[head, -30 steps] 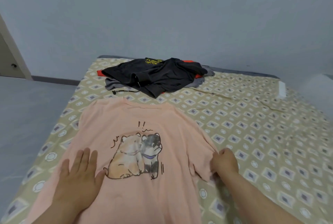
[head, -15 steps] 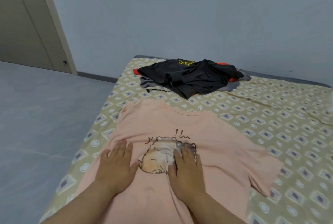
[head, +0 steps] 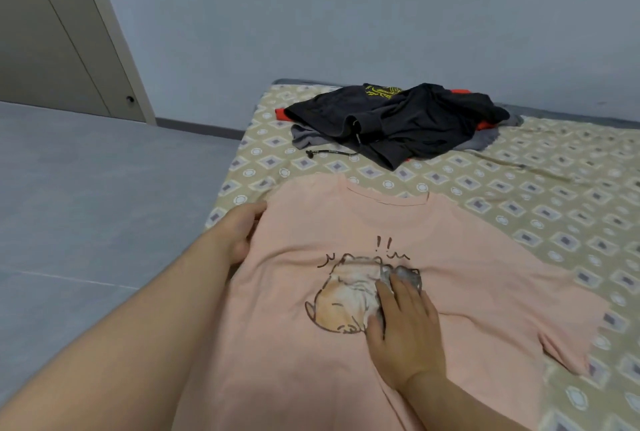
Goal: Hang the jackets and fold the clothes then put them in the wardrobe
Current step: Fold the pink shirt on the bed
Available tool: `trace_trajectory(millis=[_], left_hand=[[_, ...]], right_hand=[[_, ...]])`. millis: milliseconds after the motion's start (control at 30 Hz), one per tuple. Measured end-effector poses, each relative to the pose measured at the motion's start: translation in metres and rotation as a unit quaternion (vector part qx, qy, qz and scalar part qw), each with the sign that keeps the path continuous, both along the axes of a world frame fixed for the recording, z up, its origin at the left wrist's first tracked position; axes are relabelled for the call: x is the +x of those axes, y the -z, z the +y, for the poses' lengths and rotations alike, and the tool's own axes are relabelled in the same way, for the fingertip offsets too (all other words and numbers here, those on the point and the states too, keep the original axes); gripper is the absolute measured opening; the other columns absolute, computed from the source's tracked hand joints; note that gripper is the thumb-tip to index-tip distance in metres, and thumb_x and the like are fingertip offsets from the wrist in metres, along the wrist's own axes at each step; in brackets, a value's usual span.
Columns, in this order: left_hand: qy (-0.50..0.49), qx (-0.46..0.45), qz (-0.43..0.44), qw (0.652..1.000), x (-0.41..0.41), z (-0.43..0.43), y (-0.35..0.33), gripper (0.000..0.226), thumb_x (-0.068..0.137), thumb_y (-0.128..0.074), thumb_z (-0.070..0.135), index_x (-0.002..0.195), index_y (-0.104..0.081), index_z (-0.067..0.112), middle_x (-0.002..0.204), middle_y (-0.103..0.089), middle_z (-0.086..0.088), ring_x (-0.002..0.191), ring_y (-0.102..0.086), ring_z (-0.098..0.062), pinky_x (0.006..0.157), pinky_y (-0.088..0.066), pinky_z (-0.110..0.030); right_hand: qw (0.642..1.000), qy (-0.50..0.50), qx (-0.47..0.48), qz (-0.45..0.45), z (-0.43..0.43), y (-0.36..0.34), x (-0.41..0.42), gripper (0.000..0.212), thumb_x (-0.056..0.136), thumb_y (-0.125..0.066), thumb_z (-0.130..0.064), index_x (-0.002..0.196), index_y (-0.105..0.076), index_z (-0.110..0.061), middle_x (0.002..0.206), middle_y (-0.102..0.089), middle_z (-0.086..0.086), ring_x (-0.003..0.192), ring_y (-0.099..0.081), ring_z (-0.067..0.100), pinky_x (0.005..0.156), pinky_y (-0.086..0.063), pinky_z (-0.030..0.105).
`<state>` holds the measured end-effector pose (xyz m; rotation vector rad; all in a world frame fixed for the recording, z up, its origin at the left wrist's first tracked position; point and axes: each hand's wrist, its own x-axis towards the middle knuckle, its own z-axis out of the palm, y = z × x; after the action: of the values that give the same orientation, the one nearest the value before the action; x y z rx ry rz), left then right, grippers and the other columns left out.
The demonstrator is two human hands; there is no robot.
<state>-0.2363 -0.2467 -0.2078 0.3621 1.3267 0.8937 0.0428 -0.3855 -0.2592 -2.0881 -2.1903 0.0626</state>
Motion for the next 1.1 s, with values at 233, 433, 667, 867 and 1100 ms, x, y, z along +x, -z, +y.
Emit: trace_trajectory(millis=[233,433,667,867,1100], left_hand=[[0.041,0.017,-0.036,0.998,-0.015,0.008,-0.013,0.015,0.095,-0.061,0.021,0.099,-0.068,0.007,0.079,-0.075,-0.008,0.075,-0.07,-0.022,0.071,-0.058,-0.037],[0.001,0.096,0.116,0.989,-0.056,0.033,-0.041,0.015,0.1,-0.049,0.008,0.094,-0.064,0.007,0.082,-0.066,-0.009,0.07,-0.061,-0.019,0.057,-0.053,-0.028],[-0.122,0.096,0.327,0.932,-0.091,-0.005,-0.002,0.032,0.085,-0.07,0.031,0.061,-0.058,0.012,0.056,-0.056,-0.007,0.057,-0.052,-0.021,0.058,-0.041,-0.029],[-0.067,0.127,0.399,0.906,-0.068,-0.06,0.038,0.026,0.08,-0.067,0.034,0.066,-0.062,0.012,0.053,-0.062,0.005,0.053,-0.055,-0.016,0.052,-0.038,-0.029],[-0.375,0.177,0.069,0.907,-0.069,-0.021,-0.021,0.019,0.098,-0.043,0.015,0.082,-0.05,0.01,0.082,-0.054,-0.012,0.061,-0.057,-0.016,0.051,-0.048,-0.02]], right_hand=[[1.0,-0.003,-0.012,0.002,0.0,0.002,-0.001,0.066,0.084,-0.033,-0.048,0.136,-0.061,-0.018,0.147,-0.052,0.007,0.138,-0.047,0.026,0.115,-0.02,0.041],[1.0,0.004,-0.012,-0.003,0.0,-0.001,0.0,0.066,0.084,-0.033,-0.047,0.136,-0.061,-0.017,0.147,-0.053,0.008,0.139,-0.045,0.025,0.116,-0.02,0.041],[1.0,0.006,-0.017,0.008,0.0,-0.004,-0.002,0.067,0.084,-0.032,-0.047,0.136,-0.061,-0.017,0.148,-0.052,0.007,0.138,-0.046,0.024,0.117,-0.023,0.042],[1.0,0.004,-0.008,0.004,0.0,0.0,0.0,0.067,0.084,-0.031,-0.047,0.136,-0.06,-0.016,0.148,-0.052,0.007,0.139,-0.045,0.024,0.118,-0.026,0.044],[1.0,0.009,-0.005,0.01,0.001,0.0,-0.001,0.068,0.085,-0.029,-0.047,0.137,-0.06,-0.016,0.147,-0.052,0.006,0.139,-0.044,0.022,0.118,-0.028,0.045]])
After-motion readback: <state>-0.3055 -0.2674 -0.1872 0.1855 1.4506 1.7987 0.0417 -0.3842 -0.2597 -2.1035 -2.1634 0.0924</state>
